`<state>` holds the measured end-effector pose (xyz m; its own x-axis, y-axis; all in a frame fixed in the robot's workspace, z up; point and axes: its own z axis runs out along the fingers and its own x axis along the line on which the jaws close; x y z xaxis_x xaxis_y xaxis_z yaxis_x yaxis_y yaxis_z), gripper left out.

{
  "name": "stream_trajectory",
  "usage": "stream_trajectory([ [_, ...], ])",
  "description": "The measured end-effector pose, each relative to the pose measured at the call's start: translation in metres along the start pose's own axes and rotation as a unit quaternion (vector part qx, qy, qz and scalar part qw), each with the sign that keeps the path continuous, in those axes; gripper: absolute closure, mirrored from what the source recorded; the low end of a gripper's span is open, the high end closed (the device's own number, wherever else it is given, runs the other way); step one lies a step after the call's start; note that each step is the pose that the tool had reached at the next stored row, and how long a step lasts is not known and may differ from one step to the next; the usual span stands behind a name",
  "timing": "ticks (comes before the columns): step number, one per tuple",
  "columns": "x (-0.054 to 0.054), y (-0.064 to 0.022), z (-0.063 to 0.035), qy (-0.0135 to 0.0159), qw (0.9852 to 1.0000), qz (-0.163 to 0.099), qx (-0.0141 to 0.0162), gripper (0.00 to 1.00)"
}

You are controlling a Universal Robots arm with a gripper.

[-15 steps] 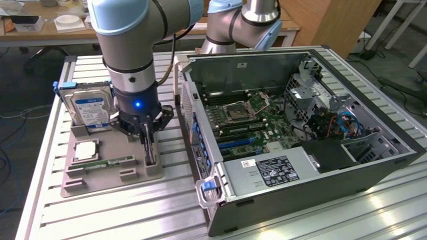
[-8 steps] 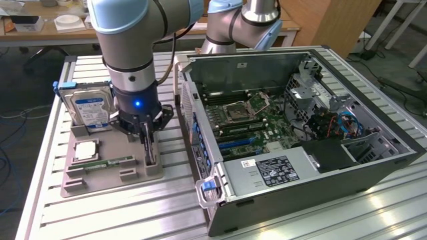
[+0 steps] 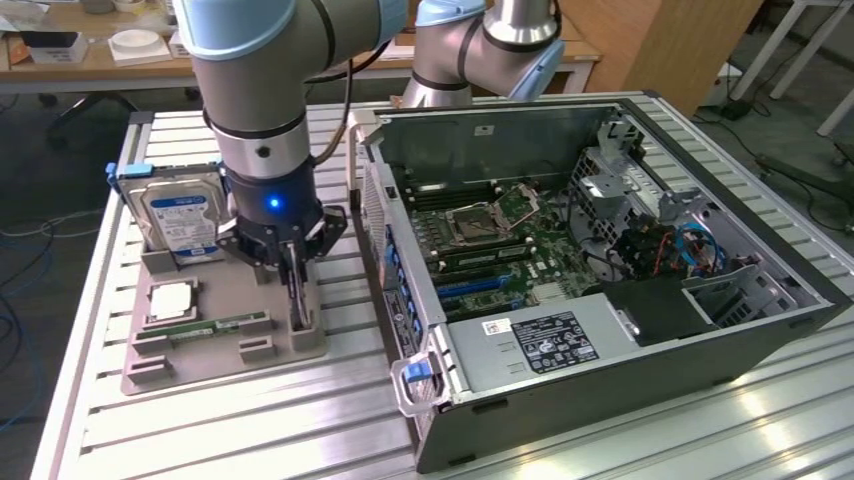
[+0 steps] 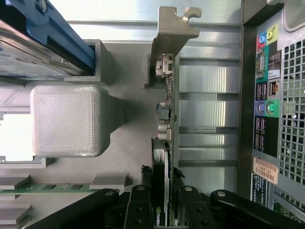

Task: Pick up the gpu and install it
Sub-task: 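Pick up the gpu and move the gpu toward the slot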

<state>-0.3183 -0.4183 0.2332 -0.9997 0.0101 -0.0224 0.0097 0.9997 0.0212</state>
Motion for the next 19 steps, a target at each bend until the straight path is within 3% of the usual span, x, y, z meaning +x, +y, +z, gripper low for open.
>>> stream_trajectory([
  [19, 0.0, 0.0005, -0.0215, 0.0, 1.0, 0.0, -0.0009, 0.73],
])
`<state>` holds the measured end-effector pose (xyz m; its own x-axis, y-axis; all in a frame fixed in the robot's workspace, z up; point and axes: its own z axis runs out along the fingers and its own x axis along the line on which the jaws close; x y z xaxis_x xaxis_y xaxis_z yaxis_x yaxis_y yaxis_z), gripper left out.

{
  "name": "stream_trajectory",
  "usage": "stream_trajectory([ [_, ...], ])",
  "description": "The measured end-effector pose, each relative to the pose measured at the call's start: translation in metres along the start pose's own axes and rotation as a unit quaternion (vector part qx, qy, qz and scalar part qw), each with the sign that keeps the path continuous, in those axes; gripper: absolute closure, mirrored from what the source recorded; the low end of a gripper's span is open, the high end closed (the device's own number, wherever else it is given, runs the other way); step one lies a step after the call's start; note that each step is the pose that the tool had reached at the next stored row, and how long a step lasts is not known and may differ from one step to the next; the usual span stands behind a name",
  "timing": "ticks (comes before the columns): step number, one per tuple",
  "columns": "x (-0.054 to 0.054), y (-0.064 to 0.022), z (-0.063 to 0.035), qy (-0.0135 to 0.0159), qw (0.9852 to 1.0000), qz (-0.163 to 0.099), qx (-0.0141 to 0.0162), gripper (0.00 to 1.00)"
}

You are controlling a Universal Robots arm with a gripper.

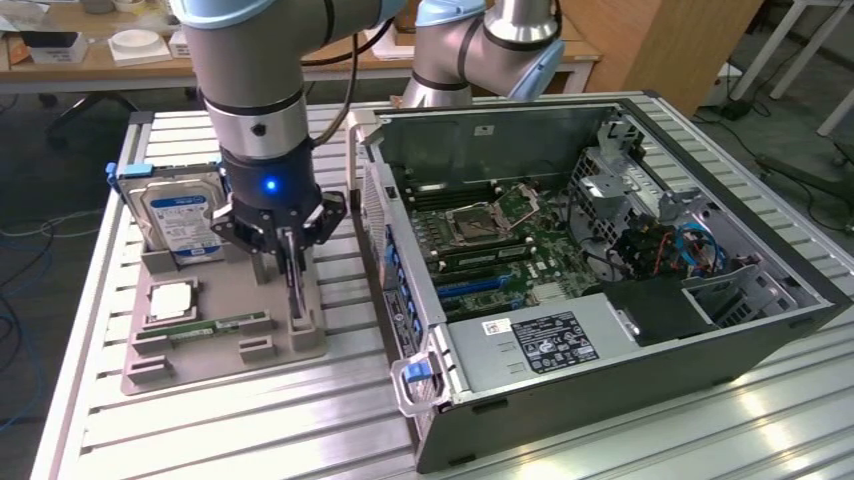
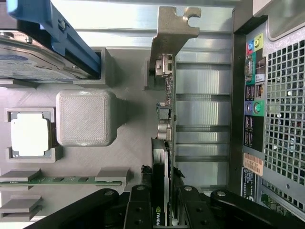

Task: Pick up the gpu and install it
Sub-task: 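Pick up the gpu and move the gpu toward the slot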

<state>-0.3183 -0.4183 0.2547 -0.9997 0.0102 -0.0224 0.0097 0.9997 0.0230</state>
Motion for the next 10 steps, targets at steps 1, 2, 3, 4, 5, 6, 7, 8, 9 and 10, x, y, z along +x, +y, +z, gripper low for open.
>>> stream_trajectory([
  [1, 0.0, 0.0, -0.0009, 0.0, 1.0, 0.0, 0.0, 0.73],
  [2, -0.0001, 0.0, -0.0018, 0.0001, 1.0, 0.0, 0.0, 0.73],
  [3, -0.0001, 0.0001, -0.0027, 0.0002, 1.0, 0.0, 0.0, 0.73],
  [4, -0.0001, 0.0001, -0.0034, 0.0003, 1.0, 0.0, 0.0, 0.73],
  [5, -0.0001, 0.0001, -0.0042, 0.0004, 1.0, 0.0, 0.0, 0.73],
  [6, -0.0001, 0.0001, -0.005, 0.0005, 1.0, 0.0, 0.0, 0.73],
  [7, -0.0001, 0.0001, -0.006, 0.0006, 1.0, 0.0, 0.0, 0.73],
  [8, -0.0002, 0.0001, -0.0069, 0.0007, 1.0, 0.0, 0.0, 0.73],
  [9, -0.0002, 0.0002, -0.0078, 0.0008, 1.0, 0.0, 0.0, 0.73],
  [10, -0.0002, 0.0002, -0.0088, 0.0008, 1.0, 0.0, -0.0001, 0.73],
])
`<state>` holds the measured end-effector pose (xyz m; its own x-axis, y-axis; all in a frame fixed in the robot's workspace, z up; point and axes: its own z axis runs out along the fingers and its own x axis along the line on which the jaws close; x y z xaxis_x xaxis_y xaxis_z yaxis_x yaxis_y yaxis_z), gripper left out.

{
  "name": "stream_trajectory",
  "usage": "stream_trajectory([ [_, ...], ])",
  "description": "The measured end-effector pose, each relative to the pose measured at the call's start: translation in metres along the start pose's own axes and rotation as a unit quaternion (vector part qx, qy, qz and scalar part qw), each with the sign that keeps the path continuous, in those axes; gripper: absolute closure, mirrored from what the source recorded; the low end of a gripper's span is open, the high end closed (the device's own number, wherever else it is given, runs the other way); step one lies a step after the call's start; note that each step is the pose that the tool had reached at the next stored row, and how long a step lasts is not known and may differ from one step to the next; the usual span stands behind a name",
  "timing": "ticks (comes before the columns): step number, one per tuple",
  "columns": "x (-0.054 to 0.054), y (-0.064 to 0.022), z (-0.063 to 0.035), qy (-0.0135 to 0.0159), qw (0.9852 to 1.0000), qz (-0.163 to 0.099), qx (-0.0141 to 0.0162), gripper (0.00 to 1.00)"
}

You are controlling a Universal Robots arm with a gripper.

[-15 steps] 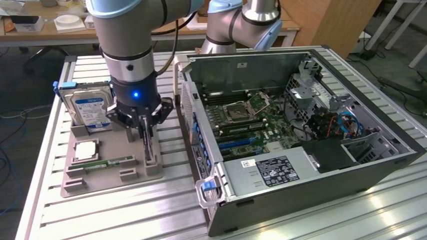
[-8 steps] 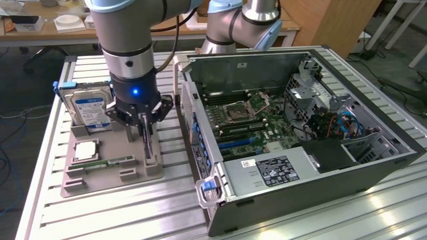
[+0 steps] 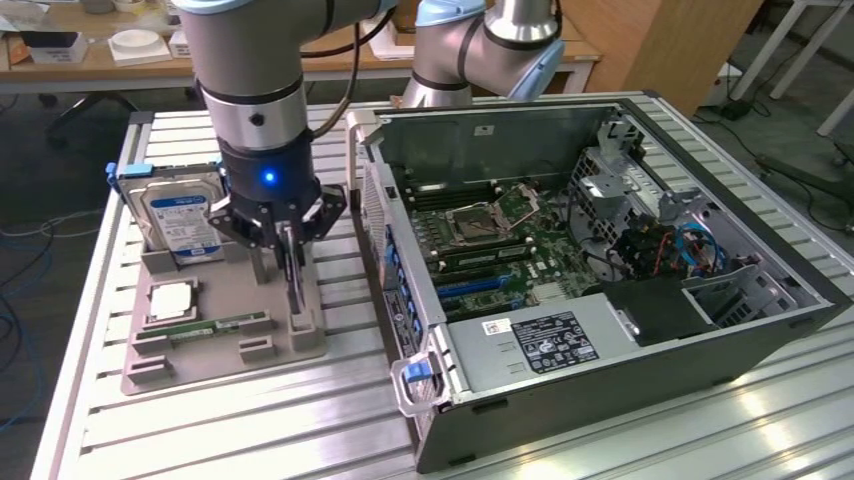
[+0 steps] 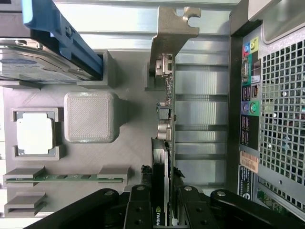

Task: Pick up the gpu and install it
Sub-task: 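Pick up the gpu and move the gpu toward the slot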

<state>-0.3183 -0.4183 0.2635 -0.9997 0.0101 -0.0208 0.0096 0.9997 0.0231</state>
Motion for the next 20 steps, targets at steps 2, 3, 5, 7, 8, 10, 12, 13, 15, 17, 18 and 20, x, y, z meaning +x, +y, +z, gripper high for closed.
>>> stream_trajectory([
  [2, 0.0, 0.0001, -0.0017, 0.0, 1.0, 0.0, 0.0, 0.73],
  [3, 0.0, 0.0001, -0.0026, 0.0, 1.0, 0.0, 0.0, 0.74],
  [5, 0.0, 0.0001, -0.0046, 0.0, 1.0, 0.0, -0.0001, 0.74],
  [7, 0.0, 0.0002, -0.0075, 0.0, 1.0, 0.0, -0.0002, 0.74],
  [8, 0.0, 0.0002, -0.0088, 0.0001, 1.0, 0.0, -0.0002, 0.74],
  [10, 0.0, 0.0003, -0.0107, 0.0001, 1.0, 0.0, -0.0002, 0.74],
  [12, 0.0, 0.0003, -0.0133, 0.0, 1.0, 0.0, -0.0002, 0.74],
  [13, 0.0, 0.0004, -0.0157, 0.0001, 1.0, 0.0, -0.0002, 0.74],
  [15, 0.0, 0.0005, -0.0203, 0.0002, 1.0, 0.0, -0.0002, 0.74],
  [17, -0.001, 0.0006, -0.0255, 0.0003, 1.0, 0.0, -0.0002, 0.74],
  [18, -0.001, 0.0006, -0.0289, 0.0004, 1.0, 0.0, -0.0002, 0.74],
  [20, -0.001, 0.0008, -0.0351, 0.0006, 1.0, 0.0, -0.0002, 0.74],
])
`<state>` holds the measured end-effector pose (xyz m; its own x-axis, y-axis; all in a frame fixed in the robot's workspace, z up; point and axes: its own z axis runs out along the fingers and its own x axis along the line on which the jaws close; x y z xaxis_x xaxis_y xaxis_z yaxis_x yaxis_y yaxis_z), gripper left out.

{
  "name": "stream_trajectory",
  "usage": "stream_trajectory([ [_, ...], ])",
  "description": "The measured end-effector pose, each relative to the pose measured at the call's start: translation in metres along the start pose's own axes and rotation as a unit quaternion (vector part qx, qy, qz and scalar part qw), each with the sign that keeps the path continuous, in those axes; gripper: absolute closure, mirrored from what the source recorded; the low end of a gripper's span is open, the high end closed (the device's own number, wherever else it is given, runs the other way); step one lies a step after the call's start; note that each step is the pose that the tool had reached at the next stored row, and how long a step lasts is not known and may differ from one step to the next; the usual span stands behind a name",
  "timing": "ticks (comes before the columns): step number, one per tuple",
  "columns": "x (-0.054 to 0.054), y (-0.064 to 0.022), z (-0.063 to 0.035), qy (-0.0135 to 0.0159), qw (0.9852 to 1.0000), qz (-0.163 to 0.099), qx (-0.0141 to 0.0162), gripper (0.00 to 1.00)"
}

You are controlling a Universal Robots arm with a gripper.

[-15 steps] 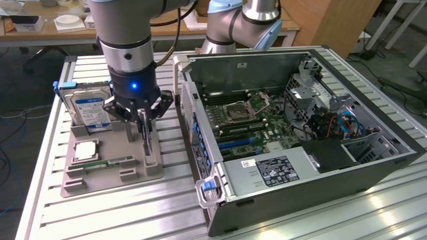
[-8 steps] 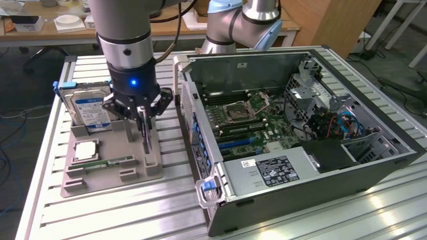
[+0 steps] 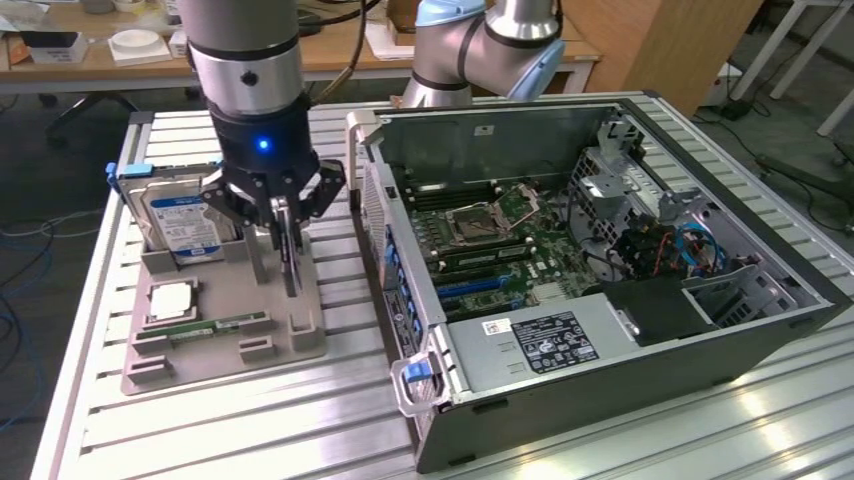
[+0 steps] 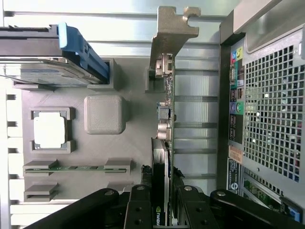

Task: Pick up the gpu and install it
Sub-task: 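Pick up the gpu and move the gpu toward the slot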

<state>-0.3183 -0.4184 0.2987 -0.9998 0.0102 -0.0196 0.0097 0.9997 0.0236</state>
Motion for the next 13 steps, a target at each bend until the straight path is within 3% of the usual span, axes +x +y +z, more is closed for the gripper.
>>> stream_trajectory([
  [13, -0.001, 0.0008, -0.0344, 0.0034, 1.0, 0.0, 0.0, 0.74],
])
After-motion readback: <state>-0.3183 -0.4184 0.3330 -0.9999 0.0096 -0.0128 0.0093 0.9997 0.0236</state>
